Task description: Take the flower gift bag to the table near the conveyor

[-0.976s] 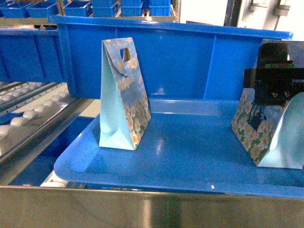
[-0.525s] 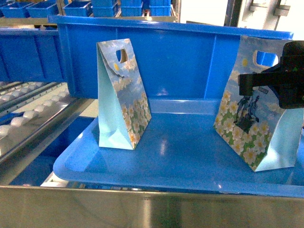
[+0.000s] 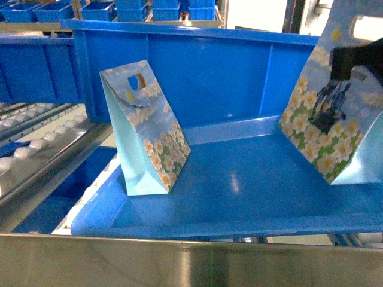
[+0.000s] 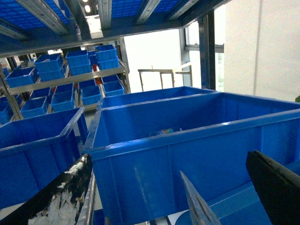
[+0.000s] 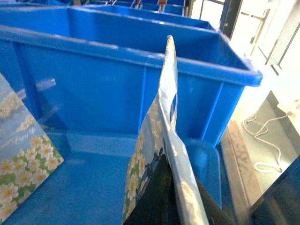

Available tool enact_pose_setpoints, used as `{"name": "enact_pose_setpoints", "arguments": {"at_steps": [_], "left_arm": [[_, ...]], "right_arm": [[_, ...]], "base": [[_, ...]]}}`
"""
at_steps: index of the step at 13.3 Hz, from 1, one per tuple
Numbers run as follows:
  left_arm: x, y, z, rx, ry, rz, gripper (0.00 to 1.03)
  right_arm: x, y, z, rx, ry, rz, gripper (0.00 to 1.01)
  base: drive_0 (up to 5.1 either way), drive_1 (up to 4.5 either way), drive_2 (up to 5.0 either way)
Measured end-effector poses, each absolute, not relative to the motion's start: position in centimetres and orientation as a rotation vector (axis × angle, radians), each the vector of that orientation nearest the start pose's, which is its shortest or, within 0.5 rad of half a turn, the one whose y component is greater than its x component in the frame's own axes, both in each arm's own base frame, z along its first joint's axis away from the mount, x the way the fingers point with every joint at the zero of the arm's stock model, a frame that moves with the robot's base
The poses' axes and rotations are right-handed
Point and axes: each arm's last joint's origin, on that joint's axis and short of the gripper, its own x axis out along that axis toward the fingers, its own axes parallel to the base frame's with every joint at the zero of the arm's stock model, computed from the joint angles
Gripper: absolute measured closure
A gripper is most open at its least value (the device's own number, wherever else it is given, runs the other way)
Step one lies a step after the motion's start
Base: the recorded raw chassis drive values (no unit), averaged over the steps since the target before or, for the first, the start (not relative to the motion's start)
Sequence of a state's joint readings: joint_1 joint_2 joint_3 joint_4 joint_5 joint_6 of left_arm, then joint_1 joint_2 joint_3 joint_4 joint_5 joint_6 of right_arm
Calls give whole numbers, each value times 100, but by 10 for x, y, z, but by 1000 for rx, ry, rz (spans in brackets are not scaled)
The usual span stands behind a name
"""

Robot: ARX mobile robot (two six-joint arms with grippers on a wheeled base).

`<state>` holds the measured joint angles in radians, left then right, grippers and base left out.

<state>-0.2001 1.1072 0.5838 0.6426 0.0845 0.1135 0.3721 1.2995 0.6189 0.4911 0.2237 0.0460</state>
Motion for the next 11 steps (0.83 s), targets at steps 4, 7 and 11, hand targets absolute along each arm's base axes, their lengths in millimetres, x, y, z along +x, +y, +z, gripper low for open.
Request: {"name": "enact_pose_setpoints", "arguments": {"at_steps": [4,7,11], "left_arm": [[235,-50,281,106,-135,-277,5],[235,-50,281,106,-135,-278,5],[235,-50,281,106,-135,-277,5]], "right_arm": [[228,78,267,-14,43,135,99],[195,55,275,-18,-7,97,99],[150,33,275,-7,-58,83,99]], "base": [[0,0,0],[0,0,0],[0,0,0]]}}
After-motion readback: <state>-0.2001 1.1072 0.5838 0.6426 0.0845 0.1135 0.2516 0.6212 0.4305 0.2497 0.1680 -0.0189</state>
